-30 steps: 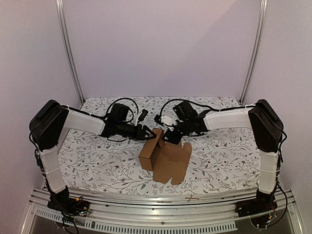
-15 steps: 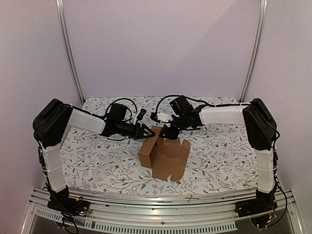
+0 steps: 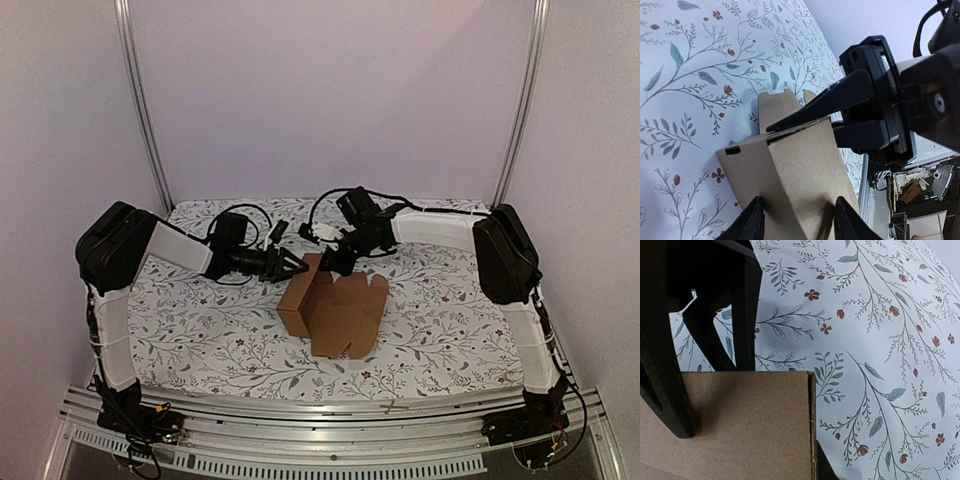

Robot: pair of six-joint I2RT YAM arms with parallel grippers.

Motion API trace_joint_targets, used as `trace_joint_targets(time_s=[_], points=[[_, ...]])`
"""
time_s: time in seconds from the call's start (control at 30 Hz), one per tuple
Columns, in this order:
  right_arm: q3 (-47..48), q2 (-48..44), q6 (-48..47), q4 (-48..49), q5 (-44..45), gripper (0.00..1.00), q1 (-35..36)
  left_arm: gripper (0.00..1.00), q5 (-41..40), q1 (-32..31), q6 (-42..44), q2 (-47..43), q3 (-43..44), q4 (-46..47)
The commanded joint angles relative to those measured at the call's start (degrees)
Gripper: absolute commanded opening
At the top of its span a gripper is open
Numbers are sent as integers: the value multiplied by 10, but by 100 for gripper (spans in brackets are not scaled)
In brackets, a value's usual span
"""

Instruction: Fold the paper box

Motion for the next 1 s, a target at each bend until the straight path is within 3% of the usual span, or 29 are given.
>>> trace_joint_targets(time_s=[0.0, 0.17, 0.3, 0.57, 0.73, 0.87, 0.97], points=[[27, 28, 35, -10, 7, 6, 9, 46, -9, 3, -29, 27, -1, 27], [48, 40, 84, -21, 65, 1, 13, 46, -19, 3, -95, 33, -9, 99], [38, 9, 57, -77, 96, 0, 18, 48, -62, 6, -152, -5, -56, 168], [32, -79, -56, -358, 148, 0, 29, 52, -165, 26, -104, -173, -153, 59], [44, -92, -99, -537, 204, 0, 59, 52, -177, 25, -89, -238, -210, 36], [32, -75, -97, -577, 281, 0, 95, 52, -186, 24, -77, -272, -242, 29], [26, -61, -86, -564, 280, 1, 115, 52, -192, 24, -72, -292, -261, 30]])
